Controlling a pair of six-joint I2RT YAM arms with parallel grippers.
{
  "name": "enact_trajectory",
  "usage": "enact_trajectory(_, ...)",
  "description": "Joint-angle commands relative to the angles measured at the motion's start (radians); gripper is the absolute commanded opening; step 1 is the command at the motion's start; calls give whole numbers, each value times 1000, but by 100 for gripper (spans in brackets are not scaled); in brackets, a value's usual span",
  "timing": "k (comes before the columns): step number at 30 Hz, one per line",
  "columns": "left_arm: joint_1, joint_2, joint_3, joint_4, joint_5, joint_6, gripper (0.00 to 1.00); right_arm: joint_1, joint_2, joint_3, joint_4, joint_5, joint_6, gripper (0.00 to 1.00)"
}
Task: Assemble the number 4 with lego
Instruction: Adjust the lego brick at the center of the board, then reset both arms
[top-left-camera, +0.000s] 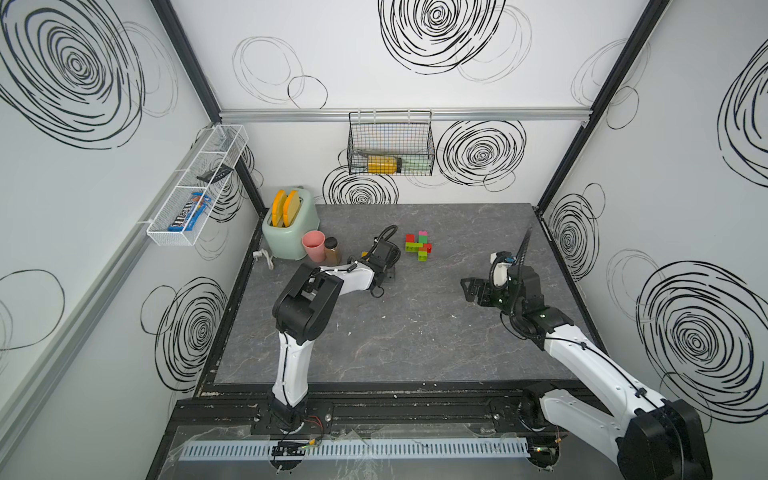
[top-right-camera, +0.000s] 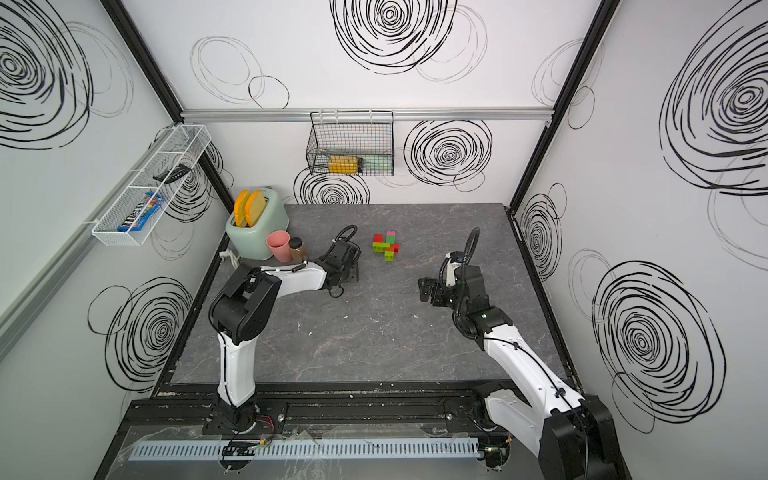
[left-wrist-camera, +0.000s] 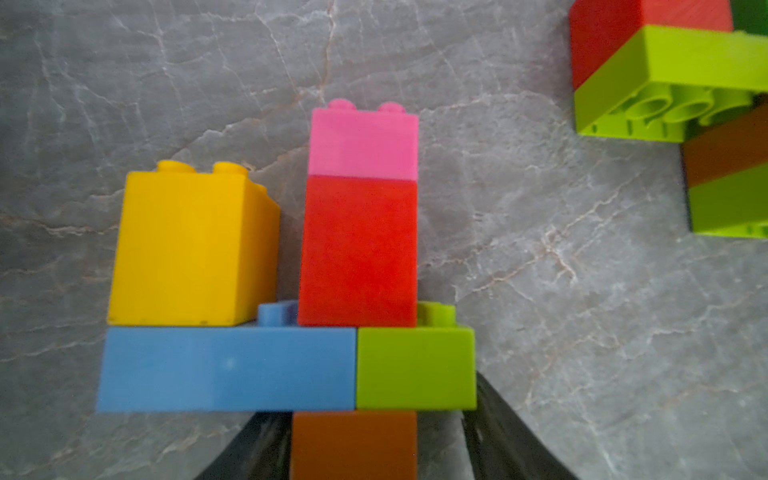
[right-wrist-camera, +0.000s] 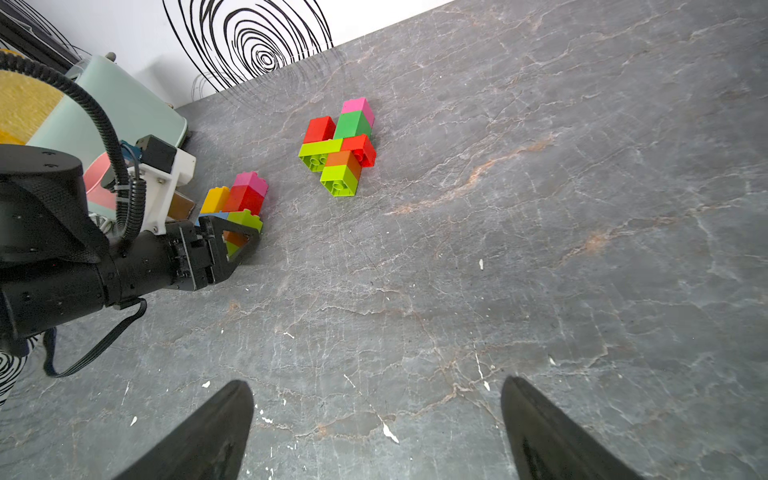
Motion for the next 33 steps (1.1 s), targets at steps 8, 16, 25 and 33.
enact_trajectory(8,-11,-389,-257,153,-5,-8,73,-36,66,53,98,216,45,97)
enact_trajectory(16,58,-788,-657,473,-274,6,78,-93,55,-4,246,457,-53,97)
enact_trajectory(25,251,-980,-849,696,-451,102,89,-219,95,-164,481,743,12,98)
enact_trajectory(33,427,-977,-924,747,-408,203,96,-274,301,-168,575,808,-29,97)
